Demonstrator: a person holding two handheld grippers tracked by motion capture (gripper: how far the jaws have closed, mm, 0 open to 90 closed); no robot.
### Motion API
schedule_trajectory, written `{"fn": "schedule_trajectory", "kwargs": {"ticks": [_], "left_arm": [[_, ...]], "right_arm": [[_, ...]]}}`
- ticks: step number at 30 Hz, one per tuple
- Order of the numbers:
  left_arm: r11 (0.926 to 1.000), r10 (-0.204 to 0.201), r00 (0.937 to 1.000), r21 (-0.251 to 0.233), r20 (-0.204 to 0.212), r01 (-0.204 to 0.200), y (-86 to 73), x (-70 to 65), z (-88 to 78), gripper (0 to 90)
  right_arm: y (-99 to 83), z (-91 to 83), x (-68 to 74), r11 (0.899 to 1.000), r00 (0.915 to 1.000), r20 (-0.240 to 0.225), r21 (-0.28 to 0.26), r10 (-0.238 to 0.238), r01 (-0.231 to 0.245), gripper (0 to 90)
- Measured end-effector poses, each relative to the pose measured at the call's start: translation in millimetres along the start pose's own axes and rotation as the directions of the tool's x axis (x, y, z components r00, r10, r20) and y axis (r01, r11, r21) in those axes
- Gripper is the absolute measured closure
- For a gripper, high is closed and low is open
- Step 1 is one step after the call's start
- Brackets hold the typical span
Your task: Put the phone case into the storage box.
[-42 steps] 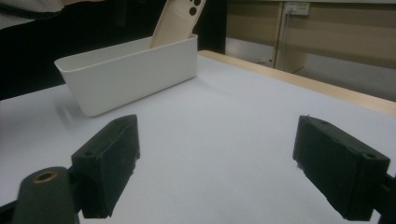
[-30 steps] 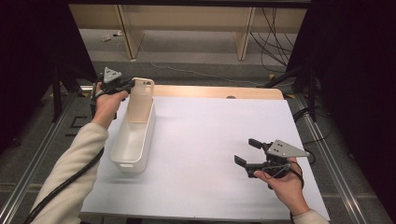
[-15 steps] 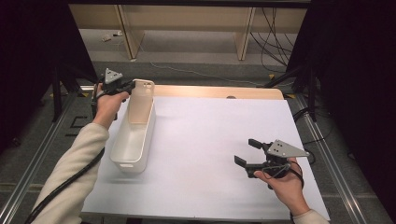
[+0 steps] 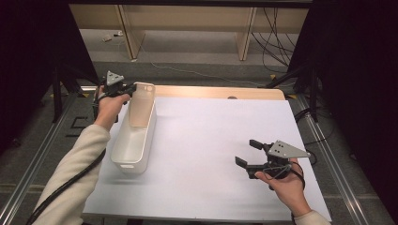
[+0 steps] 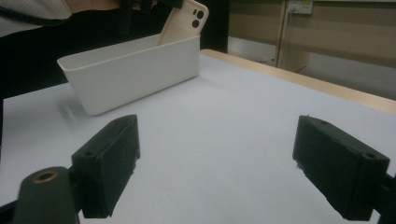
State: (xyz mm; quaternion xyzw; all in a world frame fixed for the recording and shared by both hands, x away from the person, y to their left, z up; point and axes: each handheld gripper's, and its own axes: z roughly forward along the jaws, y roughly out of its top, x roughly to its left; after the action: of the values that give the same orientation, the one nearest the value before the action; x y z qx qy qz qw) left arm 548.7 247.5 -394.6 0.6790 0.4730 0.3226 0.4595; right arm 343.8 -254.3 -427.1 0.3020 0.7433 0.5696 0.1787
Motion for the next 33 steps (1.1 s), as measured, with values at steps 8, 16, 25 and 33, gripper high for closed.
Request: {"fn": "schedule_trajectory", "kwargs": {"ticks": [8, 16, 25, 33], "left_arm": [[1.0, -0.001, 1.0, 0.003, 0.002, 0.001, -0.9, 1.2, 0.5, 81.9], [0.9999, -0.011, 0.9999, 0.007, 0.0, 0.011, -2.2, 2.2, 1.5, 81.7], [0.9996, -0.016, 0.9999, 0.025, -0.002, 0.016, -4.0, 3.7, 2.8, 80.9], [0.9989, -0.027, 0.9996, 0.037, -0.011, 0.028, -6.3, 4.2, 4.4, 79.8]], "right_arm": [[0.3, -0.5, -0.3, 1.0, 1.0, -0.008, 0.014, -0.004, 0.004, 16.1], [-0.2, 0.8, -0.2, 1.0, 0.9999, -0.014, 0.008, -0.001, 0.001, 16.1], [-0.4, 1.8, -0.1, 1.0, 1.0, -0.007, 0.01, -0.002, 0.002, 16.1], [-0.4, 1.9, 0.2, 1.0, 1.0, -0.009, 0.01, -0.002, 0.002, 16.1]]}}
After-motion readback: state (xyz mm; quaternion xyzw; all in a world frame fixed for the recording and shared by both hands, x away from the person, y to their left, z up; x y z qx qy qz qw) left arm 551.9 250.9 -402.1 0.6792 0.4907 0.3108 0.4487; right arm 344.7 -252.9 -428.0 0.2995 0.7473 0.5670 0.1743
